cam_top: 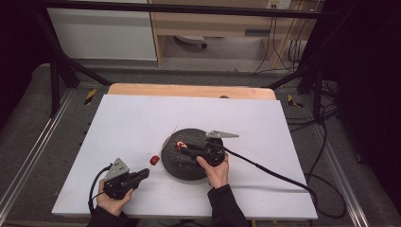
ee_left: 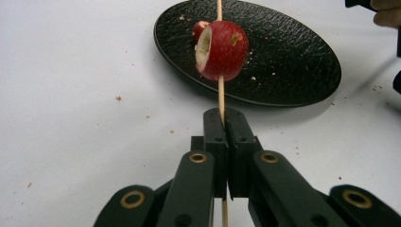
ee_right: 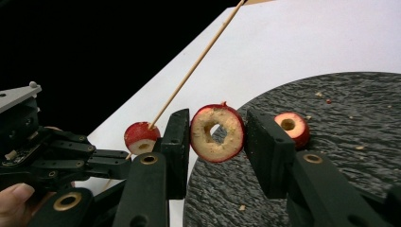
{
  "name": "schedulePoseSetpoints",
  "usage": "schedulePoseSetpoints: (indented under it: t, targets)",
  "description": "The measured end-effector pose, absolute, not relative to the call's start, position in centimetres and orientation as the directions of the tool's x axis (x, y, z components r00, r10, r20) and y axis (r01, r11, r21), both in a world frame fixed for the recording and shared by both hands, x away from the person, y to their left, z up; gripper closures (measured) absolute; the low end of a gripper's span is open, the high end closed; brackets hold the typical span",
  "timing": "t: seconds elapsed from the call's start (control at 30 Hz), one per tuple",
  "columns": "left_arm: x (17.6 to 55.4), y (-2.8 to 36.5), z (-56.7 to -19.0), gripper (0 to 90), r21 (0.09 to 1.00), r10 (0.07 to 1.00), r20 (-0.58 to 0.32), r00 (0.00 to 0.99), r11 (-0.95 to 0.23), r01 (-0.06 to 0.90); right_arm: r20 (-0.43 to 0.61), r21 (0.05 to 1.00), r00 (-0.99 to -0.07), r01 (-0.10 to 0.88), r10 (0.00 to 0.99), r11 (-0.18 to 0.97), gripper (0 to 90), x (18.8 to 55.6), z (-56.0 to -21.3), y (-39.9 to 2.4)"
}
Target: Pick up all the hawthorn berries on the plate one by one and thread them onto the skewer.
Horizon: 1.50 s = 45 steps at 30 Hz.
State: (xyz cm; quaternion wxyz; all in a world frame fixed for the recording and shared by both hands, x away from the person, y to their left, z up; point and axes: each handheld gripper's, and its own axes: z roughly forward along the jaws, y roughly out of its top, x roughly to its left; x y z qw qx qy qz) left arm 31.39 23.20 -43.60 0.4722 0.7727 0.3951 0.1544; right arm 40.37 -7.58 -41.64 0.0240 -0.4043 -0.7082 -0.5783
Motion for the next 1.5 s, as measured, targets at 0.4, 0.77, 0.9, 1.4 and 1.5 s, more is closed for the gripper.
schedulePoseSetpoints:
  t: [0.4,0.77,0.9,1.4,1.5]
  targets:
    - [31.2,23.0,-43.6,88.3,0.858,0.753,-0.138,0.643,-0.234,0.457,0.536,0.814,-0.648,0.566,0.541,-0.128,62.3,39.6,-41.1,-7.9]
    - [31.0,22.8,-43.7,88.2,0.863,0.750,-0.152,0.644,-0.216,0.456,0.598,0.794,-0.605,0.536,0.525,-0.286,62.3,40.3,-40.2,-8.2]
    - [30.9,22.6,-43.7,88.2,0.866,0.746,-0.158,0.647,-0.210,0.453,0.615,0.785,-0.594,0.522,0.519,-0.333,62.3,40.7,-39.8,-8.4]
    - [30.6,22.2,-43.7,88.2,0.870,0.731,-0.170,0.661,-0.204,0.449,0.654,0.757,-0.569,0.478,0.500,-0.446,62.4,41.9,-39.5,-8.6]
    - [30.6,22.1,-43.6,88.2,0.871,0.727,-0.171,0.665,-0.203,0.447,0.661,0.750,-0.567,0.473,0.492,-0.462,62.4,42.0,-39.6,-8.6]
